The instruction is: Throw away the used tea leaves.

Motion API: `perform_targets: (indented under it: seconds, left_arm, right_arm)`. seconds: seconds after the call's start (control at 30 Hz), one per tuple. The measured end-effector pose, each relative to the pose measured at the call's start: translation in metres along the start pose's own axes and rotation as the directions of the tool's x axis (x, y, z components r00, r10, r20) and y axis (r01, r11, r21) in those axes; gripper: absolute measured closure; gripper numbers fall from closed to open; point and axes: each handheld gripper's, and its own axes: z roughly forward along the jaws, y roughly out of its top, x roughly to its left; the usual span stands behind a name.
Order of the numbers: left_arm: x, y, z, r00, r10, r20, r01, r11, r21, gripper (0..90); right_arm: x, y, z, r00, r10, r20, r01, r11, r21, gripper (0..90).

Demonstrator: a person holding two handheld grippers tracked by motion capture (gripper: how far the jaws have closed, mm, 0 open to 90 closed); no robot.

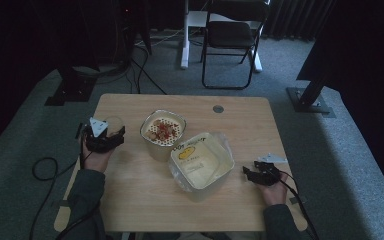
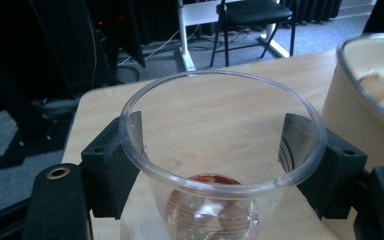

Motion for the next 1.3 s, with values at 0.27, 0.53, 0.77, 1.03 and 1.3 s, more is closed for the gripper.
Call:
perform_targets:
  seconds: [0.27,0.53,0.77,1.03,1.3]
  left_arm:
    - [-0.004,0.037,0.003,0.9986,0.052,-0.015,-0.052,0.9982,-0.029,26.8]
    - [-0.01,0.062,0.003,0.9928,0.115,-0.036,-0.116,0.9919,-0.05,26.8]
    - [-0.024,0.087,0.002,0.9638,0.252,-0.088,-0.257,0.9651,-0.052,27.1]
    - [-0.036,0.106,0.0,0.9191,0.37,-0.134,-0.38,0.9236,-0.052,27.7]
    - [-0.047,0.114,0.002,0.8603,0.477,-0.181,-0.49,0.8713,-0.033,27.7]
  right_arm:
    - [0.003,-0.003,-0.001,0.9993,-0.033,0.019,0.033,0.999,-0.002,38.6]
    - [0.004,-0.003,-0.001,0.9993,-0.033,0.019,0.033,0.999,0.0,38.0]
    - [0.004,-0.004,-0.002,0.9993,-0.034,0.017,0.034,0.999,-0.002,37.8]
    - [0.004,-0.004,-0.002,0.9993,-0.033,0.017,0.033,0.999,-0.002,37.8]
    - [0.004,-0.004,-0.002,0.9993,-0.034,0.016,0.034,0.999,-0.002,37.8]
